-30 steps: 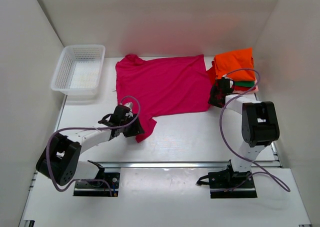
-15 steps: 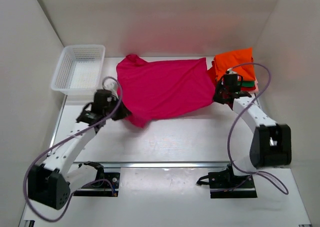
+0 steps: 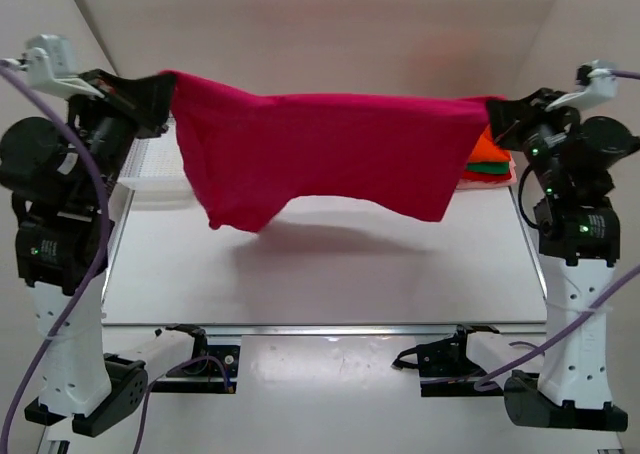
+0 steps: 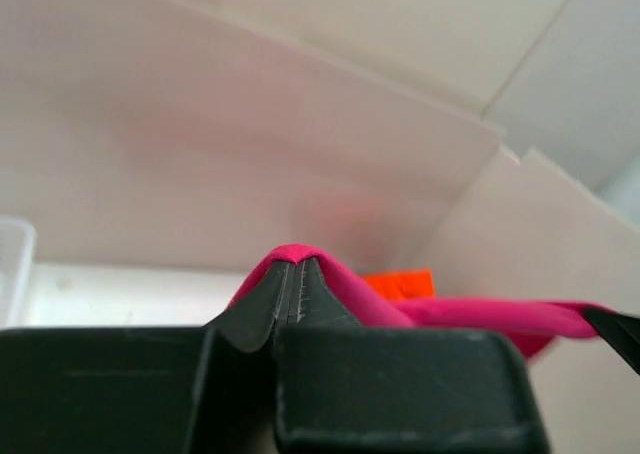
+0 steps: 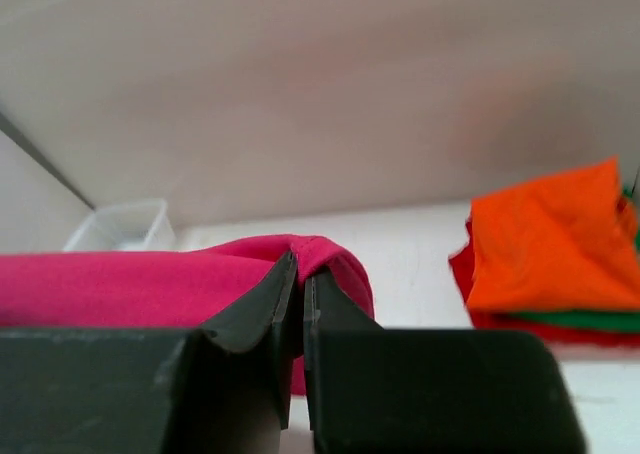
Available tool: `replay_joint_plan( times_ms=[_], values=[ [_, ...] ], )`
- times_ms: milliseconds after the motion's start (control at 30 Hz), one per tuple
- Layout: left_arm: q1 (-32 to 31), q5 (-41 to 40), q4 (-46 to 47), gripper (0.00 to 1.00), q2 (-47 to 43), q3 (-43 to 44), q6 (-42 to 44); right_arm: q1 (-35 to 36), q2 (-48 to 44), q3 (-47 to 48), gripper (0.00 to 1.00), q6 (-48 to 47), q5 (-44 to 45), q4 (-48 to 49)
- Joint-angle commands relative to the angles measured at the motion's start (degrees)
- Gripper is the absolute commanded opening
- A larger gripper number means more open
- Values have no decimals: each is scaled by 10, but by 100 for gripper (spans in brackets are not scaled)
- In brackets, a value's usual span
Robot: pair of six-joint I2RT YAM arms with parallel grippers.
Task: Fold and stack the t-shirts
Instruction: Flatten out the tshirt
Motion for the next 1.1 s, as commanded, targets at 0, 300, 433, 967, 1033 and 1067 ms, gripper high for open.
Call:
replay_joint_plan(
  times_ms=[0, 300, 433, 967, 1033, 1067],
  values=[
    [-1, -82, -26, 0, 36, 63, 29, -39, 20, 65, 0, -6, -69, -7],
    [84, 20, 4, 0, 178, 16, 35, 27, 200, 105, 0, -46, -60, 27],
    [119, 48, 1, 0, 280, 91, 47, 61, 259, 140, 0, -75, -41, 43],
    [229, 195, 67, 0, 315, 202, -5, -2, 301, 249, 0, -62, -74, 11],
    [196, 180, 60, 0, 265, 128, 24, -14, 279, 189, 0, -57, -81, 20],
    [190, 175, 68, 0, 234, 62, 33, -17, 262, 146, 0, -60, -87, 30]
  ],
)
